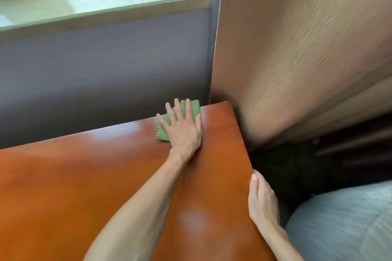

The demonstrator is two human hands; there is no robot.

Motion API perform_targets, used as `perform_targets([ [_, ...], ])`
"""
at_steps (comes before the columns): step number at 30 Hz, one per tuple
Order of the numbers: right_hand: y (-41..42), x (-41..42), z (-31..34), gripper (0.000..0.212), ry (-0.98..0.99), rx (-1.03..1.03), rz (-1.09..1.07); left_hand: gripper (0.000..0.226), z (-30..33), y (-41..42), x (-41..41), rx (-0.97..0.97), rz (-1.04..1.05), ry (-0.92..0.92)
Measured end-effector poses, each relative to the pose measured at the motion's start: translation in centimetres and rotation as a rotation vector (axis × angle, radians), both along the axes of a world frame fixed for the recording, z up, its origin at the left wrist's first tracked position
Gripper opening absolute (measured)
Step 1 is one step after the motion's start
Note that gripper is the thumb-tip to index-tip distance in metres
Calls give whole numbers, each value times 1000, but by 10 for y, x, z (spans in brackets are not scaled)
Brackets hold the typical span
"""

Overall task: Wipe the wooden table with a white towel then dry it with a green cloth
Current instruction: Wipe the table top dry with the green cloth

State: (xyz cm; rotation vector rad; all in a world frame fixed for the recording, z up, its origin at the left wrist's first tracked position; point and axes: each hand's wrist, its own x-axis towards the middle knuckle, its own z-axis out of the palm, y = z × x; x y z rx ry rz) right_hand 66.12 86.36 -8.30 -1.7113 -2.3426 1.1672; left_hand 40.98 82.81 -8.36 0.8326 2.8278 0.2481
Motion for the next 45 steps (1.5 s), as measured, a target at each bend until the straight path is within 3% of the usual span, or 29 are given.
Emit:
perform_targets([
  [7,-3,2,-2,60,149,156,-87,53,-1,46,101,-36,-711,69],
  [11,-4,6,-4,63,195,202,-174,53,-4,-7,127,1,-854,71],
  [13,-4,6,-3,54,190,194,-166,55,-5,-44,134,13,-897,75],
  [17,-4,1,-1,53,194,142,-143,55,-5,-62,104,12,-807,119],
  [21,-3,1,-5,52,205,130,-127,54,-7,0,34,40,-424,146],
  [25,-2,2,-5,53,191,143,-82,56,-7,49,6,28,-305,109],
  [30,6,3,2,49,246,-18,-112,53,-8,41,62,55,-526,134],
  [34,22,20,1,51,574,-643,-490,53,-1,-2,123,42,-676,101],
  [36,22,36,0,56,634,-789,-567,54,1,-26,155,27,-637,64],
  [41,9,84,-3,61,627,-881,-604,59,4,-87,260,-12,-661,-42],
  [45,3,113,6,62,502,-807,-497,64,7,-128,336,-31,-799,-91],
])
